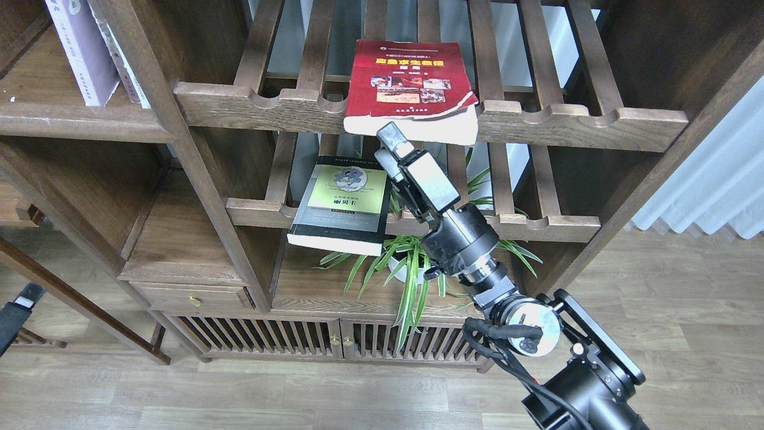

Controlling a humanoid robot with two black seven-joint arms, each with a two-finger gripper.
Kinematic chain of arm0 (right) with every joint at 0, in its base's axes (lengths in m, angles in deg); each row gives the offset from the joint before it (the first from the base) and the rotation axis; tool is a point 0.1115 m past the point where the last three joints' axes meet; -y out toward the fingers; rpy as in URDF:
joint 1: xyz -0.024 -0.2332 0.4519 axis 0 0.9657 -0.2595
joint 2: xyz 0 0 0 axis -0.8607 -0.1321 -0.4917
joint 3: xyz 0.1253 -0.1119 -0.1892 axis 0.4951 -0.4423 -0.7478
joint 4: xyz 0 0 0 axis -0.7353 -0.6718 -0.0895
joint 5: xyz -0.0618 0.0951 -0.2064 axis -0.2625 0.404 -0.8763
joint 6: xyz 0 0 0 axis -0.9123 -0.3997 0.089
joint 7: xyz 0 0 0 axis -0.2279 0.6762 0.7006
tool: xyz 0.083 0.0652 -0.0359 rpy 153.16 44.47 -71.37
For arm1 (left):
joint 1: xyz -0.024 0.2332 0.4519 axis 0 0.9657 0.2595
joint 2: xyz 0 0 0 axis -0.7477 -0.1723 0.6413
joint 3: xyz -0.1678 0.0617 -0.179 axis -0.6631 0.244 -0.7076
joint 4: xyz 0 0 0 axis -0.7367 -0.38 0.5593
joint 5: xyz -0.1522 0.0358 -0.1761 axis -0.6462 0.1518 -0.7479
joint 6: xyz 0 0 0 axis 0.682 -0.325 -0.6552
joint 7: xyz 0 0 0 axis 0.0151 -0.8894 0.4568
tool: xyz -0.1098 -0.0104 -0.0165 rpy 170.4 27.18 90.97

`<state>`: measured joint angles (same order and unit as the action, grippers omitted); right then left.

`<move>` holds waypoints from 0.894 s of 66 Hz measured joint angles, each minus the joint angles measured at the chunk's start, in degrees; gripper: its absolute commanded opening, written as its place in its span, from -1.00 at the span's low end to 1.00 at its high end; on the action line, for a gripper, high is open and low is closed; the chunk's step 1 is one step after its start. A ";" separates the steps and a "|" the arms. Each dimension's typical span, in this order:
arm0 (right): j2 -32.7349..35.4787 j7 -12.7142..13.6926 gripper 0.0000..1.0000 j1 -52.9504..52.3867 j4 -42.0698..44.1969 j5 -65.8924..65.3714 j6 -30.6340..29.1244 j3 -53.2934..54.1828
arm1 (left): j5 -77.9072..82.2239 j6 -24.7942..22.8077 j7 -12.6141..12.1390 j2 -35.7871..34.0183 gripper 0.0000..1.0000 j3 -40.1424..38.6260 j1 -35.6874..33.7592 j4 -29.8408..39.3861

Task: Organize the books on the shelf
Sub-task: 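Grasp the bottom of the red book with the right gripper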

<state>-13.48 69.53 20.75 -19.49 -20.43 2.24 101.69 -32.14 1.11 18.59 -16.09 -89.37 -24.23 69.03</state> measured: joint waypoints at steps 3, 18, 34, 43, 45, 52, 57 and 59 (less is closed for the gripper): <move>0.00 -0.01 0.95 -0.26 0.00 0.01 0.47 0.81 | -0.06 0.00 0.05 0.00 0.99 -0.02 0.01 0.00; 0.00 0.05 0.95 -1.58 0.00 0.13 0.81 3.31 | -0.17 0.00 -0.09 0.00 0.99 -0.02 -0.06 0.00; 0.00 0.09 0.95 -2.39 0.00 0.21 2.27 3.73 | -0.18 0.00 -0.19 -0.08 0.99 0.04 -0.20 0.00; 0.00 0.09 0.95 -2.44 0.00 0.22 2.54 3.75 | -0.18 0.00 -0.16 -0.08 0.99 0.07 -0.24 0.00; 0.00 0.09 0.94 -2.47 0.00 0.22 2.55 3.75 | -0.18 0.00 -0.15 -0.08 0.99 0.07 -0.25 -0.01; 0.00 0.09 0.93 -2.54 0.00 0.26 2.58 3.98 | -0.18 0.00 -0.07 -0.08 0.99 0.07 -0.25 -0.07; 0.00 0.09 0.91 -2.55 0.00 0.30 2.70 4.40 | -0.19 0.00 0.06 -0.08 0.99 0.07 -0.25 -0.08; 0.00 0.09 0.89 -2.55 0.00 0.31 2.70 4.45 | -0.21 0.00 0.10 -0.08 0.99 0.06 -0.24 -0.08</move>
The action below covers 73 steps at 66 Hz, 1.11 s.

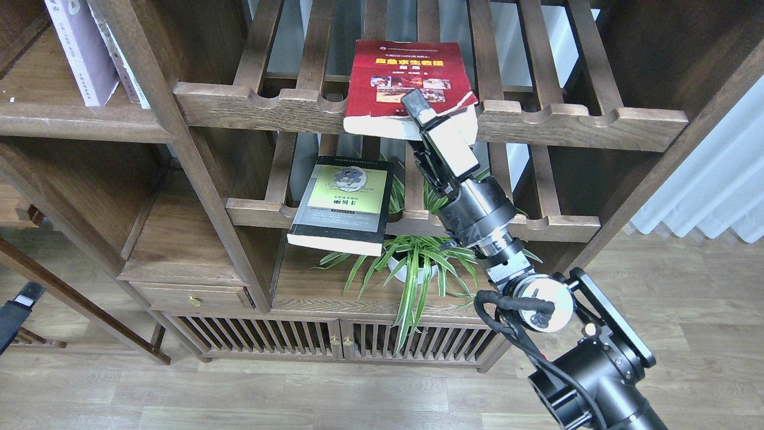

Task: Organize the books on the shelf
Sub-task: 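Grasp the bottom of the red book with the right gripper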

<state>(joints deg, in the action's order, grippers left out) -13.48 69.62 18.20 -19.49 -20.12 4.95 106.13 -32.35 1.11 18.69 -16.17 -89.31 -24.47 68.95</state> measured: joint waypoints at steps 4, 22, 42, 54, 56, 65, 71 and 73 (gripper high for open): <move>0.00 0.00 0.84 0.00 0.00 0.00 0.00 0.06 | -0.03 0.00 0.04 0.00 0.99 -0.02 0.00 0.00; 0.00 -0.03 0.68 0.22 0.00 0.00 -0.06 0.42 | -0.55 0.00 0.04 0.00 0.99 -0.07 0.00 -0.02; 0.00 0.15 0.53 0.77 0.00 0.09 -0.12 0.34 | -0.84 0.00 -0.07 0.00 0.99 -0.08 -0.12 -0.09; 0.00 0.32 0.47 1.12 0.00 0.34 -0.57 0.27 | -0.84 0.00 -0.13 0.00 0.99 -0.08 -0.17 -0.09; 0.00 0.33 0.46 1.16 -0.01 0.38 -0.62 0.27 | -0.84 0.00 -0.13 0.00 0.99 -0.08 -0.17 -0.09; 0.00 0.35 0.38 1.37 -0.06 0.52 -0.67 0.19 | -0.84 0.00 -0.13 0.00 0.99 -0.11 -0.18 -0.09; 0.00 0.35 0.20 1.41 -0.06 0.77 -0.73 0.18 | -0.84 0.00 -0.13 -0.01 0.99 -0.18 -0.18 -0.09; 0.00 0.36 0.12 1.41 -0.06 1.03 -0.73 0.19 | -0.84 0.00 -0.13 -0.02 0.99 -0.18 -0.18 -0.09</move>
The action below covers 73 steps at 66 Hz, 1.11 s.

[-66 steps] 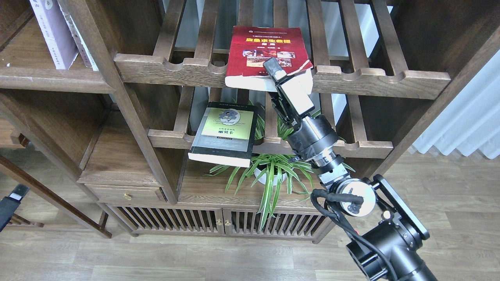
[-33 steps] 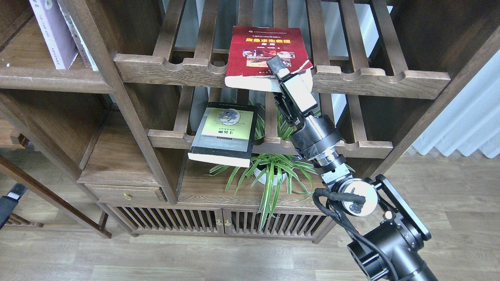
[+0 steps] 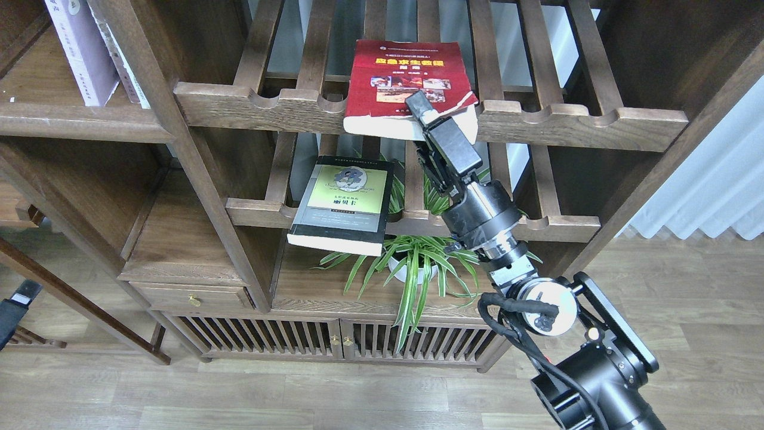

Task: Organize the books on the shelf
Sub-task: 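Grasp the bottom of the red book with the right gripper, then pull the red book out and lower it with the right gripper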

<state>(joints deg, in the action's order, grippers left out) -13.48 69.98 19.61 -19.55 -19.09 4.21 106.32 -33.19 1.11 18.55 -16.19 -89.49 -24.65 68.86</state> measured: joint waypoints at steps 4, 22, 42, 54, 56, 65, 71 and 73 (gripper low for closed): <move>0.00 0.04 -0.05 0.01 -0.04 0.72 -0.06 0.04 | 0.00 0.00 0.00 0.00 0.99 0.00 0.00 0.00; 0.00 0.26 -0.56 0.30 -0.20 2.91 -2.19 0.08 | -0.29 0.00 0.08 -0.07 0.99 0.00 0.00 -0.56; 0.00 0.41 -0.76 2.50 -0.34 3.27 -7.61 -1.85 | -0.43 0.00 0.18 -0.07 0.99 0.00 0.00 -1.13; 0.00 0.35 -0.78 6.07 -1.77 3.28 -11.34 -2.19 | -0.44 0.00 0.17 -0.16 0.99 0.00 0.01 -1.34; 0.00 0.35 -0.79 6.64 -1.92 3.28 -11.89 -2.19 | -0.44 0.00 0.17 -0.17 0.99 0.00 0.02 -1.47; 0.00 0.33 -0.83 10.46 -2.64 3.33 -15.30 -2.21 | -0.44 0.00 0.17 -0.17 0.99 0.08 0.02 -2.29; -0.01 0.33 -0.83 14.11 -3.19 3.65 -15.89 -2.12 | -0.44 0.00 0.17 -0.17 0.99 0.19 0.02 -2.51; 0.00 0.33 -0.83 15.36 -3.37 3.85 -15.92 -2.10 | -0.45 0.00 0.17 -0.16 0.99 0.19 0.02 -2.63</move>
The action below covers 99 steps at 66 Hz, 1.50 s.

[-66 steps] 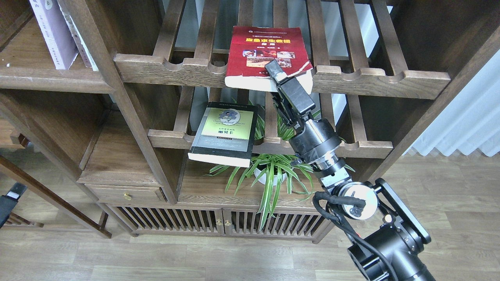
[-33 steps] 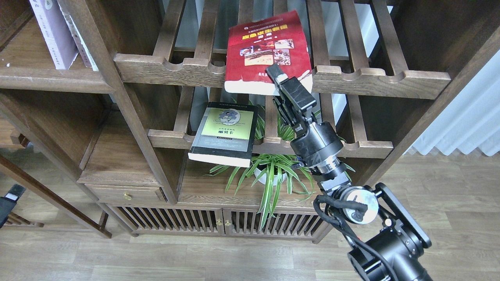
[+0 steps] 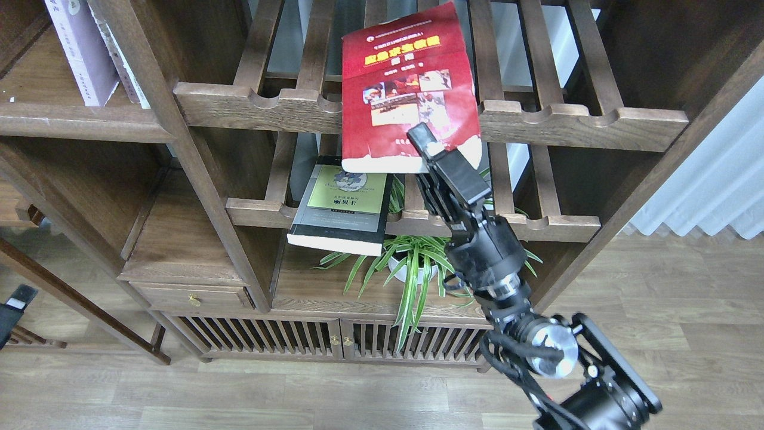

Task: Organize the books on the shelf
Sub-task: 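Pull the red book out and lower it with the right gripper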

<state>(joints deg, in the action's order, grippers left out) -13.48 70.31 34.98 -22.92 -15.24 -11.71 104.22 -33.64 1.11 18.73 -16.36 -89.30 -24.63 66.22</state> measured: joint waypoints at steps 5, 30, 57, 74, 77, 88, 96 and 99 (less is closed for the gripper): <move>-0.02 0.00 -0.83 2.86 -0.27 0.66 -0.02 0.18 | 0.00 0.00 0.00 0.02 0.99 0.14 -0.01 -0.19; 5.31 -0.25 -0.83 10.48 -0.30 7.14 -0.01 2.23 | 0.00 0.00 -0.23 0.09 0.99 1.12 -0.13 -0.27; 13.56 -0.16 -0.82 15.61 0.24 15.72 0.03 5.39 | 0.00 0.00 -0.53 0.26 0.99 2.26 -0.51 -0.27; 15.58 -0.09 -0.82 18.21 1.48 17.34 0.11 5.35 | 0.01 0.00 -0.53 0.28 0.99 2.43 -0.48 -0.47; 15.76 -0.08 -0.82 18.36 1.77 17.52 0.09 5.35 | 0.01 0.00 -0.53 0.36 0.99 2.48 -0.47 -0.50; 16.43 -0.07 -0.82 18.48 2.42 18.85 0.04 5.35 | 0.02 0.00 -0.53 0.52 0.99 2.71 -0.47 -0.52; 17.18 -0.08 -0.81 18.48 3.49 20.23 0.01 5.54 | 0.02 0.00 -0.53 0.54 0.99 3.05 -0.45 -0.53; 17.59 -0.08 -0.79 18.48 4.05 20.68 0.01 5.75 | 0.02 0.00 -0.53 0.57 0.99 3.22 -0.45 -0.53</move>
<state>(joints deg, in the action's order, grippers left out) 4.11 70.23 53.46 -18.88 5.45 -11.70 109.96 -33.62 1.11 18.20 -15.79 -86.08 -25.08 65.69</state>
